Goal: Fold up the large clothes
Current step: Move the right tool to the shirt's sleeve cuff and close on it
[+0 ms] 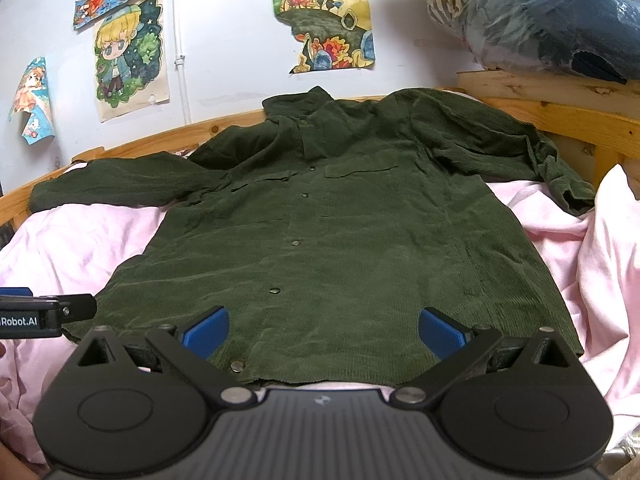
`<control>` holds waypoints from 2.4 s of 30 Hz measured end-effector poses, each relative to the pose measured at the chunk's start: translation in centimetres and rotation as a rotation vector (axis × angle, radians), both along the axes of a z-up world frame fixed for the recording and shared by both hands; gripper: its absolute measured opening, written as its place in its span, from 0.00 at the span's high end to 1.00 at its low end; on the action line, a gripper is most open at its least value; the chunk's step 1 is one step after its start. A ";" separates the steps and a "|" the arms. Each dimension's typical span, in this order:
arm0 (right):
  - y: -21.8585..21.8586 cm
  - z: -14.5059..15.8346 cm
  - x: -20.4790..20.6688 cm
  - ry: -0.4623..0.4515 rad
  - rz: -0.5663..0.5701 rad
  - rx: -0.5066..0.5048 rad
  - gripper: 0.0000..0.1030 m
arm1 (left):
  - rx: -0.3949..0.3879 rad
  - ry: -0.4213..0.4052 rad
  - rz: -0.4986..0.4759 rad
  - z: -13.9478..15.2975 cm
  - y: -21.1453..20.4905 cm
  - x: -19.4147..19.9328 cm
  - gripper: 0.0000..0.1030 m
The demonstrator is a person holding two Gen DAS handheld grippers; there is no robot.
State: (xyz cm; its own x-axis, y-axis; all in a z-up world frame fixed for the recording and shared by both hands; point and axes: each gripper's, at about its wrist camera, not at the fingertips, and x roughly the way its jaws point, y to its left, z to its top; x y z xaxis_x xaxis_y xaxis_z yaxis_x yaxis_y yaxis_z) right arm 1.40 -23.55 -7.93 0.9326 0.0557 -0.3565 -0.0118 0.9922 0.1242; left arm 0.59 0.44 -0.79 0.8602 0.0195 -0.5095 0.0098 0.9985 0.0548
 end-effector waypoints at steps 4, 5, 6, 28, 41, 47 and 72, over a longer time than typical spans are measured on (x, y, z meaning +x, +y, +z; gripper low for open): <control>0.1 0.0 0.1 0.011 -0.049 -0.020 0.00 | -0.002 0.002 0.001 -0.1 0.0 0.1 0.00; 0.1 0.1 0.1 0.020 -0.081 -0.027 0.00 | -0.004 0.001 0.003 -0.1 0.1 0.0 0.00; 0.1 0.1 0.1 0.028 -0.108 -0.028 0.00 | -0.005 0.000 0.005 -0.1 0.1 0.0 0.00; -4.5 2.5 -0.4 -0.019 -0.172 0.105 0.00 | 0.040 0.052 0.011 2.0 -2.1 1.3 0.00; -10.9 5.4 5.4 0.063 -0.238 0.192 0.00 | -0.038 0.068 -0.004 8.0 -6.5 7.6 0.00; -11.7 7.6 7.9 -0.062 -0.253 0.172 0.00 | -0.092 0.019 0.048 8.7 -9.9 12.0 0.00; -16.0 2.4 11.7 -0.223 -0.250 0.090 0.00 | 0.101 0.263 -0.039 16.2 -21.0 23.4 0.00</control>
